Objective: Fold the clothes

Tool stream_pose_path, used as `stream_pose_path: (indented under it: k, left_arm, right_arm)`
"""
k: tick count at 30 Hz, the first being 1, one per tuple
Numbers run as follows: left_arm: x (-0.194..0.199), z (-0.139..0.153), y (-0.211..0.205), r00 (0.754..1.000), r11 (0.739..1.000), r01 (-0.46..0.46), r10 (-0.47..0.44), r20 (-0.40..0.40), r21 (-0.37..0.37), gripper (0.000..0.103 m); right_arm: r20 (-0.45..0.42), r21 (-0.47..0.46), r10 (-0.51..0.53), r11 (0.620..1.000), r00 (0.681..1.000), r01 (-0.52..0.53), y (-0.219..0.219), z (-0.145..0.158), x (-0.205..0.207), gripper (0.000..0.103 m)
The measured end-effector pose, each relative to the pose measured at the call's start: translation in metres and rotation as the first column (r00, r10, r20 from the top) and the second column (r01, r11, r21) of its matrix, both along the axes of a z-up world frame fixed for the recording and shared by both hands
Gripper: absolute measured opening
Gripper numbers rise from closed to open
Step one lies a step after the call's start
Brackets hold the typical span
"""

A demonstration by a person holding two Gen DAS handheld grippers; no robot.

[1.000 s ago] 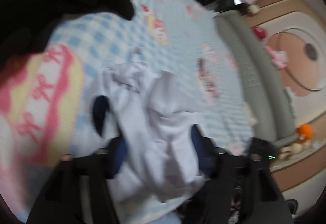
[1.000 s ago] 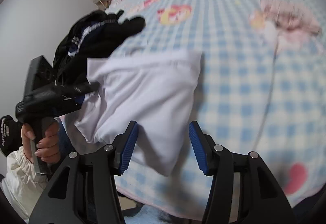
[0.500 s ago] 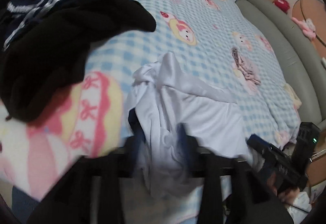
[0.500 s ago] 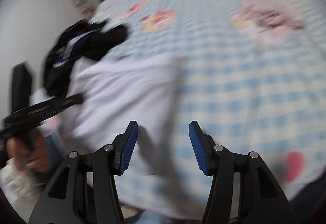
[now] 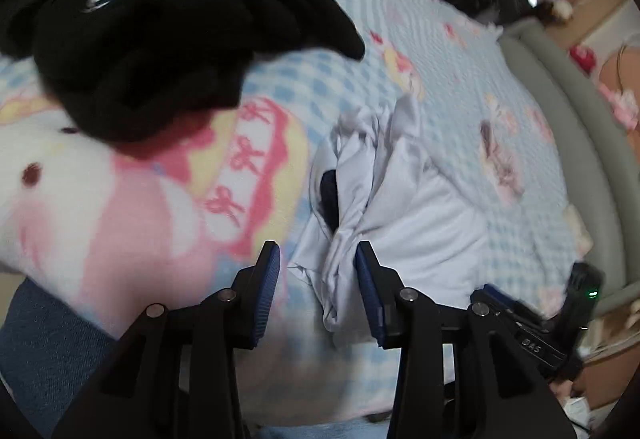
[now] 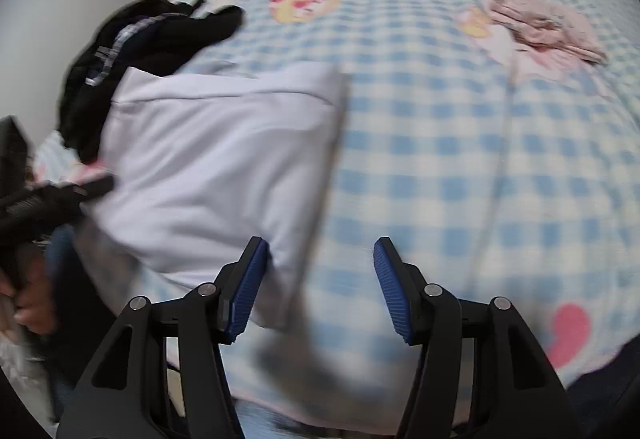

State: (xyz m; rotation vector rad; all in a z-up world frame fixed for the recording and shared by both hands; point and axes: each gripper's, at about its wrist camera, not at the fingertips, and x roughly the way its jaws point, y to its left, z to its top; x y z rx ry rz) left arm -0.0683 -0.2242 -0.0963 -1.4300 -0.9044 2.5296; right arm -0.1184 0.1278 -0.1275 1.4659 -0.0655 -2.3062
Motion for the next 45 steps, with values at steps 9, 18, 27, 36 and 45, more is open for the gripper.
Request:
stream_pose_path:
  k: [9,18,27,36,45]
  left_arm:
    - [-0.031,-0.035,0.032,0.993,0.986,0.113,-0.117,0.026,0.119,0.056]
    - [-0.024,-0.003,0.081,0.971,0.965,0.228,-0.216,-0.100,0.126,0.026]
    - [0.000,-0.016,0.089,0.969,0.962,0.246,-0.245,-0.023,0.121,0.035]
    - [-0.003,0.024,0.102,0.957,0.970,0.241,-0.242,-0.157,-0.030,0.048]
    - [0.005,-0.021,0.077,0.991,0.990,0.135,-0.135,0.016,-0.030,0.035]
  right_arm:
    - [0.102,-0.274,0.047,0.962,0.994,-0.018,0.002,-0.002,-0.039,0.079]
    - [-0.024,-0.206,0.058,0.977,0.998,-0.062,-0.002,0.033,-0.018,0.009]
    - [0.066,-0.090,-0.090,0.991,0.994,0.096,0.054,0.009,0.011,0.017]
    - [-0.019,-0.151,-0.063,0.987,0.998,0.060,0.053,0.026,0.016,0.040]
    - [0.039,-0.048,-0.021,0.999,0.999,0.023,0.038,0.000,0.030,0.046]
